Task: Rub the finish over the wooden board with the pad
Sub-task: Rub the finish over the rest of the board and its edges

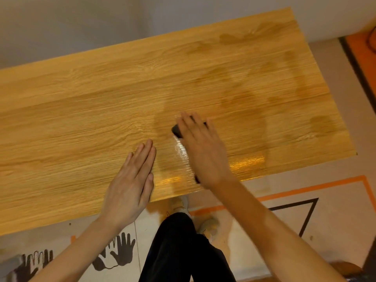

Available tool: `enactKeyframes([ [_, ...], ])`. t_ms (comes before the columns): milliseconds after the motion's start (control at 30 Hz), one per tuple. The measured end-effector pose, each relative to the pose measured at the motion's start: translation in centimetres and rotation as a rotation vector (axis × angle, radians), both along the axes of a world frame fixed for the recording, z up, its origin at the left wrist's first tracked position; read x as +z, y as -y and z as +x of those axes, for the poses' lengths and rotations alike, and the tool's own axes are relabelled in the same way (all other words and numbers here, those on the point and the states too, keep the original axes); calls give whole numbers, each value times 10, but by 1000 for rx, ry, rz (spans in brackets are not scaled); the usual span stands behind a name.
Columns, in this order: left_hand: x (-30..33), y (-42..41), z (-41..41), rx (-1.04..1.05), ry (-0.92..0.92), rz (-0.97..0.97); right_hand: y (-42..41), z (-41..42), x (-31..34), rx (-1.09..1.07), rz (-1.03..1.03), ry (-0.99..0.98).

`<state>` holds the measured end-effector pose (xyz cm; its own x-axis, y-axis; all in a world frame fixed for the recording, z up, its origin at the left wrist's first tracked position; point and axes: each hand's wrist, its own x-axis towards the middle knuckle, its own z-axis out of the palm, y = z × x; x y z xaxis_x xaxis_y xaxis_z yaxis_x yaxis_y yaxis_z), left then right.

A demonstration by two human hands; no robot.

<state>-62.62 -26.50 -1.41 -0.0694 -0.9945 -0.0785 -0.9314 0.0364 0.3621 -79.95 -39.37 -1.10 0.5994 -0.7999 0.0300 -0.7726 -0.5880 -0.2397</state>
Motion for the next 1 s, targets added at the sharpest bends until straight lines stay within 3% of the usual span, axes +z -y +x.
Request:
enactKeyframes([
  [67,1,0,0,1,-44,-4,31,-32,-1,-104,-28,-36],
  [133,2,-1,1,-6,-90,-15,57,-66,2,-354,-19,-28],
  [233,6,10,3,26,-154,-43,61,-55,1,-585,-14,24],
  [300,9,34,4,72,-179,-85,41,-13,-2,-517,-46,31],
  [400,12,90,9,148,-151,-114,5,36,-7,-216,-28,10],
  [500,7,127,23,195,-83,-110,24,15,1,-57,-49,-37],
  [567,1,133,30,210,-67,-95,55,-20,2,-194,-58,-64],
  [633,-3,131,32,199,-48,-109,80,-55,6,-473,-7,13],
  [733,-7,131,32,190,-17,-123,86,-37,2,-659,-24,39],
  [900,-5,133,32,192,-25,-91,39,66,-20,-234,-44,-22],
  [1000,-6,134,33,207,-6,-65,67,43,-6,-113,-36,-69],
])
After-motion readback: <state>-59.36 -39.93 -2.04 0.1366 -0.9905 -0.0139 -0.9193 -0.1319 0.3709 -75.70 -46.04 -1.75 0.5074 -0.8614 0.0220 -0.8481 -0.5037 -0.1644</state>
